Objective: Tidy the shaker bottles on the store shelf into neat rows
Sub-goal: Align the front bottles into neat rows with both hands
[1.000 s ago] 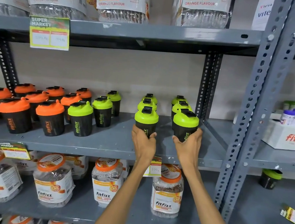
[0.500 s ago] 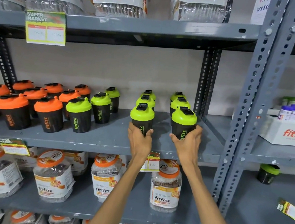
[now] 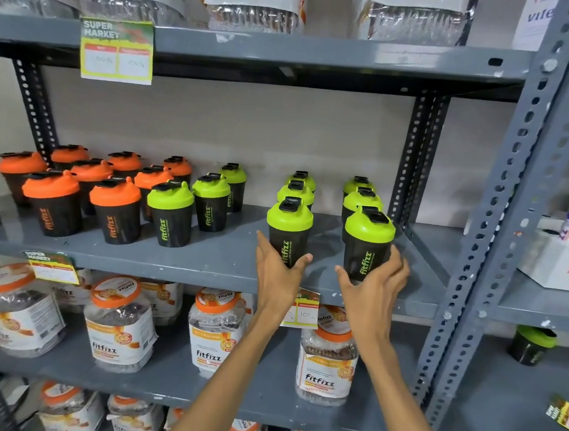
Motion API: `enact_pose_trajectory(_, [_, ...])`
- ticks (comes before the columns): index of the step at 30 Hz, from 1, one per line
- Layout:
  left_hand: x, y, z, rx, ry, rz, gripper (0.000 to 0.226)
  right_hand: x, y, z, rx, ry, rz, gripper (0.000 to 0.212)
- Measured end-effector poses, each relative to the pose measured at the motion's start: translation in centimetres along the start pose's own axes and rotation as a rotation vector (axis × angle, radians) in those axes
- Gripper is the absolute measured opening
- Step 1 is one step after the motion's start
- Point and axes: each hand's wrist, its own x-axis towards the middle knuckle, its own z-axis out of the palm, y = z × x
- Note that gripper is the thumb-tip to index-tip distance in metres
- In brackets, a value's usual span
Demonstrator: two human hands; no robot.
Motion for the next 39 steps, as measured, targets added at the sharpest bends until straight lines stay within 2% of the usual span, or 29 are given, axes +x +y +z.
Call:
enact_pose_trajectory(2, [-1.0,-0.6,-1.3,-0.014,0.032,0.045,0.094,-2.3,-0.7,0.0,-0.072,0.1,-0.125,0.08])
enact_pose_trajectory(4, [-1.7,-1.7,-3.1,-0.032,0.097,0.116,0.076,-4.5,-2.1,0.5,-0.002,0.126,-0.208,0.062])
enact_pose_trajectory(8, [-1.3,-3.6,-8.7,-0.035,0.186,0.269,0.055,-8.1,-6.6,3.1,0.22,0.04,-0.287,0.04])
enact_pose_trajectory(12, [1.7,-5.9,-15.8,-0.02,0.291,0.355,0.055,-11.0,-12.5,7.5,0.349,-0.056,-0.247,0.034])
enact_pose_trajectory(16, [6.1,-9.2,-22.3,0.049,0.399,0.331,0.067,-12.6,-18.3,12.7,0.379,-0.088,-0.197,0.038])
enact_pose_trajectory(20, [9.7,-10.9,-25.8,0.108,0.413,0.242,0.077,-13.1,-22.8,17.1,0.292,-0.167,-0.133,0.059])
enact_pose_trajectory(25, [13.0,-12.0,-26.9,0.167,0.335,0.121,0.092,-12.8,-25.0,21.9,0.11,-0.243,-0.029,0.091])
enact_pose_trajectory(29, [14.6,-12.5,-27.5,0.16,0.207,0.063,0.101,-12.8,-26.4,24.7,0.084,-0.231,0.098,0.105])
enact_pose_trajectory(34, [15.5,-12.7,-28.2,0.158,0.117,0.044,0.099,-12.2,-27.5,26.2,0.086,-0.215,0.172,0.108])
enact_pose_trajectory(39, [15.6,-12.6,-28.4,0.144,0.115,0.047,0.078,-12.1,-27.4,26.4,0.13,-0.219,0.168,0.084])
